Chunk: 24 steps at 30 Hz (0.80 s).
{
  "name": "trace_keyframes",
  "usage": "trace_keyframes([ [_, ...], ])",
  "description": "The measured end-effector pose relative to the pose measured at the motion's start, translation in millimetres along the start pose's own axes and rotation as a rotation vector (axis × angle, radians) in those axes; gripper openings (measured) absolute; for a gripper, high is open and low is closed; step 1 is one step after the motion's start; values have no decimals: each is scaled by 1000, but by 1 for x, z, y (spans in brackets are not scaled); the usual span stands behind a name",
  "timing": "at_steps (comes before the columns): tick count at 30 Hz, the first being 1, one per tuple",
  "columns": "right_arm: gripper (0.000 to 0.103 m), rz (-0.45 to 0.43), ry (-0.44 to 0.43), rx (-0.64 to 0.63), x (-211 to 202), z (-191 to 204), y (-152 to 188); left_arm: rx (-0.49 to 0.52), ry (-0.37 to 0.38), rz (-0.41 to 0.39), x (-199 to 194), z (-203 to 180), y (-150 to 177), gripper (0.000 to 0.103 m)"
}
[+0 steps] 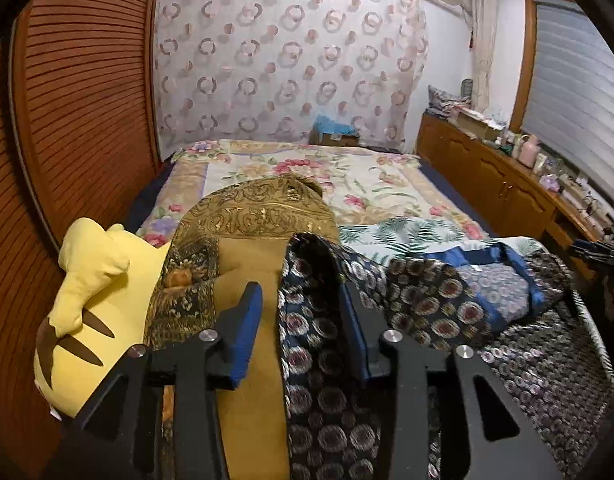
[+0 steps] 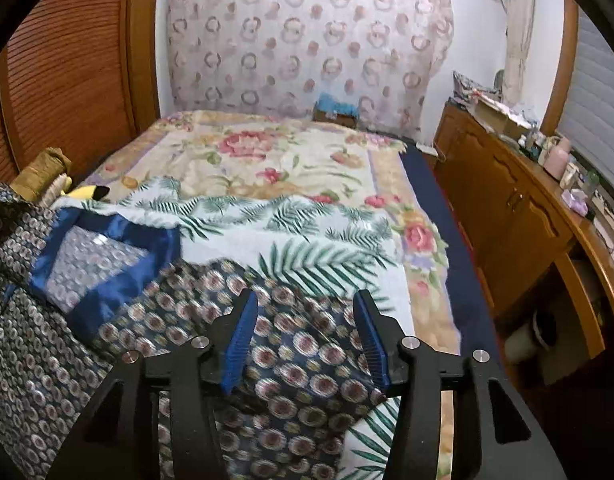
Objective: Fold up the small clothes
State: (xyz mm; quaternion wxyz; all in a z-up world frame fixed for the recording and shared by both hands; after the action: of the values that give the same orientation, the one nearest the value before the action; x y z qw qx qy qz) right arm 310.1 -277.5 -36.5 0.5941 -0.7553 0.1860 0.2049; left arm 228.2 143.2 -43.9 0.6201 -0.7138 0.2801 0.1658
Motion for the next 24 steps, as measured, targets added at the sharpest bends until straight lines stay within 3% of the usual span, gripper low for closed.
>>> trace_keyframes([
  [1,52,-12,-12,-3,-4,8,-2,0,8,-4,-4,-2,1,55],
  [3,53,-25,-44,-14,-5,22,-2,9,24,-16,-11,-8,2,76],
  [13,53,87,-198,-19,39,99,-11,78,68,-47,-30,-46,0,78],
  [20,53,171,-185,-17,77,108,-13,114,99,-16,-12,-72,-1,78],
  [22,46,170,-189,-22,78,106,-17,130,104,-6,-5,-81,0,78],
  [24,24,156,-188,-33,77,105,-18,141,113,7,3,-89,0,78],
])
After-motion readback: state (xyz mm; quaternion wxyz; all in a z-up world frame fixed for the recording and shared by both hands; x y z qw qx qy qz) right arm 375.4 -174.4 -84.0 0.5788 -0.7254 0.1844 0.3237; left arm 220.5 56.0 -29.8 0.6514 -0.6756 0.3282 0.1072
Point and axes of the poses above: each gripper's, at about its wrist camera, not at the fingertips, and x roughly the way its jaws point, z to its left, y to its underside, the point moved 7 cm from there along x, roughly the way its jaws point, and after that the axes turned 6 degrees about y, right-handed, at the moved point
